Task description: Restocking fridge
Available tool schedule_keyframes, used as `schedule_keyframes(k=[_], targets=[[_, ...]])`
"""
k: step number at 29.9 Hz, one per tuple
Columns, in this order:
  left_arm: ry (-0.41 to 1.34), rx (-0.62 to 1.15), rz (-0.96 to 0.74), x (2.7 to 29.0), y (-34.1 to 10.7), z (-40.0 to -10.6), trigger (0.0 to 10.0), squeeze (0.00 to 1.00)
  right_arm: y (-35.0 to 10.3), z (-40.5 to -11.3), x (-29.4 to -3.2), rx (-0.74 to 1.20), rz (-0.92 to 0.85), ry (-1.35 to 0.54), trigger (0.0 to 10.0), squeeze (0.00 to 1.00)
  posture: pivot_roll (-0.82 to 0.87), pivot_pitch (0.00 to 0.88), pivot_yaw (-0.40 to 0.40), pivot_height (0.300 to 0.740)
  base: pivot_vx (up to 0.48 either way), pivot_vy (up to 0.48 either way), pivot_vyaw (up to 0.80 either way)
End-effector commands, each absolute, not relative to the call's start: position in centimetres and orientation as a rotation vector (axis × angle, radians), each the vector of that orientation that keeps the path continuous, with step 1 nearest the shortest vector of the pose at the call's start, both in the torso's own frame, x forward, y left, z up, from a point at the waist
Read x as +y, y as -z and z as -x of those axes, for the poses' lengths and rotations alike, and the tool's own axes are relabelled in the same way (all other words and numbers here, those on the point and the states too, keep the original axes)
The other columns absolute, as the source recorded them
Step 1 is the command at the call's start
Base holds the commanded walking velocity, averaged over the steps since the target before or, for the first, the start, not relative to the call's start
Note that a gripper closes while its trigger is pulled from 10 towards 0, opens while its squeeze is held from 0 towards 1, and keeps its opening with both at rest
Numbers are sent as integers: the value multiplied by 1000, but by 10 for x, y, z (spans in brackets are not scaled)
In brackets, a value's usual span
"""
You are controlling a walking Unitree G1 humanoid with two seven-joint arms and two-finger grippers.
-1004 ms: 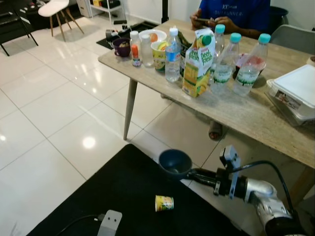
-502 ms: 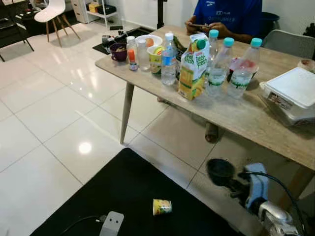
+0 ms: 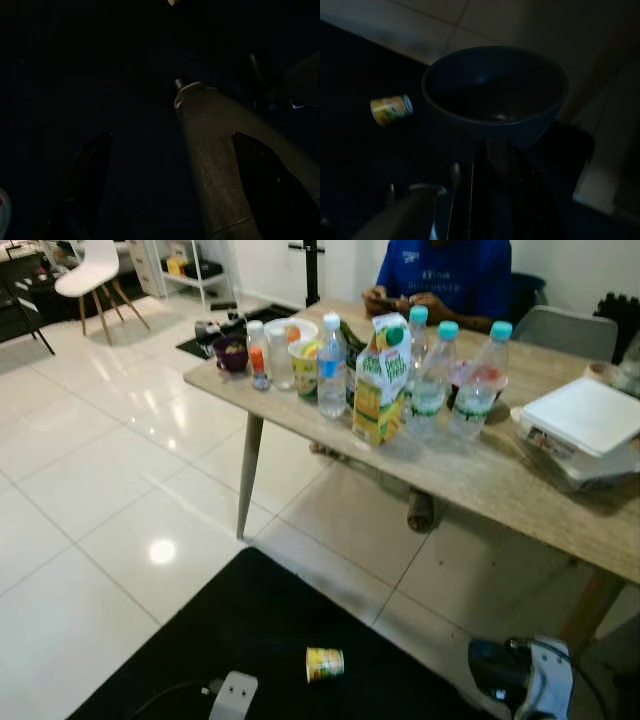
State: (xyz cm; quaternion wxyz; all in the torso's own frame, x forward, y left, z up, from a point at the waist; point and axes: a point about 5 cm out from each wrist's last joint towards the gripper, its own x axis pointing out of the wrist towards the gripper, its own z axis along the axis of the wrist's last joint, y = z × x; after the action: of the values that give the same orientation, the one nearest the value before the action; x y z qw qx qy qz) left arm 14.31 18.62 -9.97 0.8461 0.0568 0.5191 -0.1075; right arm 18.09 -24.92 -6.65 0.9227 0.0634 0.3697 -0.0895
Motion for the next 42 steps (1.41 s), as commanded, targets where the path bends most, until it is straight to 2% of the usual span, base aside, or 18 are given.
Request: schedule_keyframes(k=[1,25,29,42], targets=[[234,1134,-117,183,104,-133,10000,0,70,-175,-248,786,-137,201,10000,0,-56,63,6,740,-285,0,0],[242,1138,-111,178,105,-132,10000,0,70,-175,-251,802,-113,226,10000,0,-68,68,1,740,-292,0,0],[241,1136,-110,178,105,-132,10000,0,70,-176,-251,805,-114,215,10000,0,-71,69,1,740,-283,0,-800],[239,1129,-128,178,104,-133,10000,0,70,-176,-253,811,-115,216,10000,0,-79,67,-2,740,0,0,-800]])
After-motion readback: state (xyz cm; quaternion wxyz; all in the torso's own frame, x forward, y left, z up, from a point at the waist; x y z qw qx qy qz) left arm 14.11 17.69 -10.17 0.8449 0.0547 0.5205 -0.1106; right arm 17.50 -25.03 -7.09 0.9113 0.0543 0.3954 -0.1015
